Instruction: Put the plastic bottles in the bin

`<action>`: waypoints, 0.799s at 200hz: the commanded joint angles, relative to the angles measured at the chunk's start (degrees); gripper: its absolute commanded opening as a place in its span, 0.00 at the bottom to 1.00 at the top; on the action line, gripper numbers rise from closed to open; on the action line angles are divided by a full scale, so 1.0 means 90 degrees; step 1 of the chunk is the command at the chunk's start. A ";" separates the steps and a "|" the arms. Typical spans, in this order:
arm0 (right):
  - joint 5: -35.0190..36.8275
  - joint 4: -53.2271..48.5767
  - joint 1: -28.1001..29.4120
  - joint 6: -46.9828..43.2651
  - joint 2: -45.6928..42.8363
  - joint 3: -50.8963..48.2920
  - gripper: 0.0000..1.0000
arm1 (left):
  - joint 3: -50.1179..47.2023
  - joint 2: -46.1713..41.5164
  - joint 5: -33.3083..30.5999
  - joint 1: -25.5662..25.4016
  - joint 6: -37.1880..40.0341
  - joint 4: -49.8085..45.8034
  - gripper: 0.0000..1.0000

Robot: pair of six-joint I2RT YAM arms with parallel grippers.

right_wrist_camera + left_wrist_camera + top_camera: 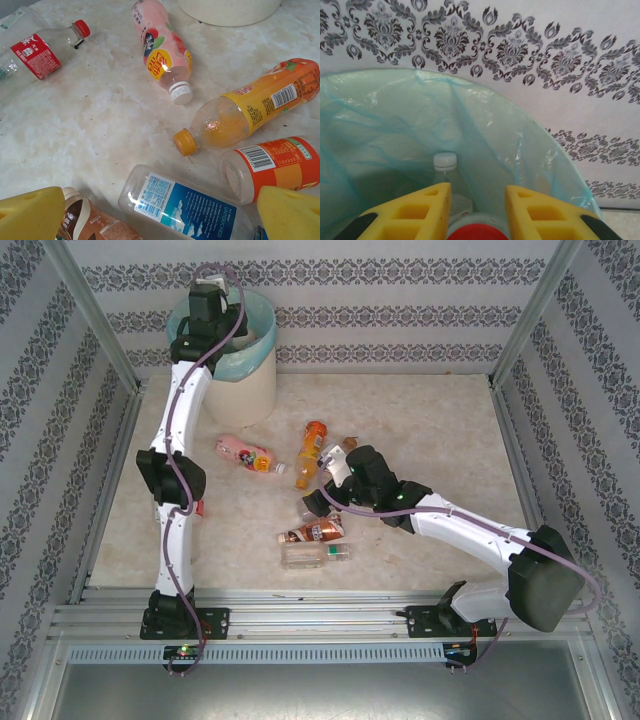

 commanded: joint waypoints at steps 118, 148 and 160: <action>0.0153 -0.0276 0.0189 -0.0040 0.0487 0.0476 0.98 | -0.0226 0.1161 -0.0068 0.0023 0.1238 -0.0953 0.00; 0.0151 -0.0446 0.0236 -0.0039 0.0556 0.0622 0.98 | -0.0046 0.1142 0.0261 0.0121 0.0775 -0.0895 0.06; 0.0161 -0.0494 0.0254 -0.0050 0.0540 0.0653 0.98 | 0.0074 0.1034 0.0426 0.0181 0.0503 -0.0770 0.19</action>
